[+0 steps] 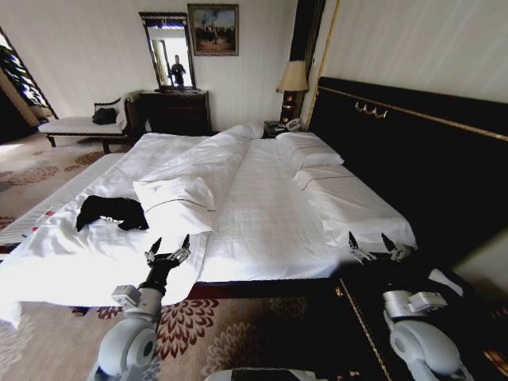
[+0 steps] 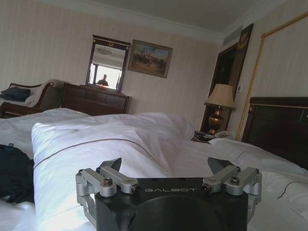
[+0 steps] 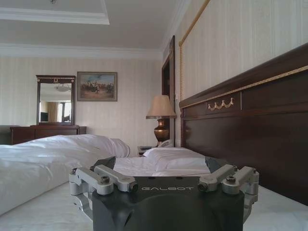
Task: Fold the clothes on the bed.
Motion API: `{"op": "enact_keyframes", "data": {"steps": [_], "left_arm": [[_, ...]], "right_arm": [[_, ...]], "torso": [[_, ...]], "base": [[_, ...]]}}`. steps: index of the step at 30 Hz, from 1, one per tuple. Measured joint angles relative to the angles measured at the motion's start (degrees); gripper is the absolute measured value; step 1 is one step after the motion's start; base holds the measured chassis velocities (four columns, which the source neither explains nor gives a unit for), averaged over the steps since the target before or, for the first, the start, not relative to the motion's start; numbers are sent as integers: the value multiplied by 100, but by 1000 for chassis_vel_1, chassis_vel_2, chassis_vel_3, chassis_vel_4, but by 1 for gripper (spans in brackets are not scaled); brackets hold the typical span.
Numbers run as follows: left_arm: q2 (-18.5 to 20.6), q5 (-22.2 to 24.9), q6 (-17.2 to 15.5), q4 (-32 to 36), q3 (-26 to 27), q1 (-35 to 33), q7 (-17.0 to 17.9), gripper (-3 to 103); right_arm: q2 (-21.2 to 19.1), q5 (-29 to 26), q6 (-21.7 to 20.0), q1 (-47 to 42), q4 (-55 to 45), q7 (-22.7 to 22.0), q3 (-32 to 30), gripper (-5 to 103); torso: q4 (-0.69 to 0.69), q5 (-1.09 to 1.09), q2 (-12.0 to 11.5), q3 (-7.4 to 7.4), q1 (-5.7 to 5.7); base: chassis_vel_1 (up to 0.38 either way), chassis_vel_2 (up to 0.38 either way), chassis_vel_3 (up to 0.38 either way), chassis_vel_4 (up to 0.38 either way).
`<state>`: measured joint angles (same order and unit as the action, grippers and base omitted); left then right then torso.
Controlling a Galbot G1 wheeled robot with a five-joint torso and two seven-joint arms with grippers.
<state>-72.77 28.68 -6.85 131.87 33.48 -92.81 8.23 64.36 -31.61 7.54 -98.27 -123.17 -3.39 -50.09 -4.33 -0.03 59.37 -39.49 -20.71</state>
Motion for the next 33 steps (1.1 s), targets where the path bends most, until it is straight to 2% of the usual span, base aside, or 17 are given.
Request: {"op": "enact_keyframes", "data": {"steps": [22,33], "left_arm": [[4,51,98,80,154,-55,31,100],[51,67,105,141,250,-140,27,100]], "right_arm": [[13,37,100,131,22,-177,131,100],[229,203,101,209,141,-145,322,100]], "torso": [[0,0,0,0,0],[0,0,0,0,-1]], "base": [[-53,51,52,-47],[0,0,0,0]]}}
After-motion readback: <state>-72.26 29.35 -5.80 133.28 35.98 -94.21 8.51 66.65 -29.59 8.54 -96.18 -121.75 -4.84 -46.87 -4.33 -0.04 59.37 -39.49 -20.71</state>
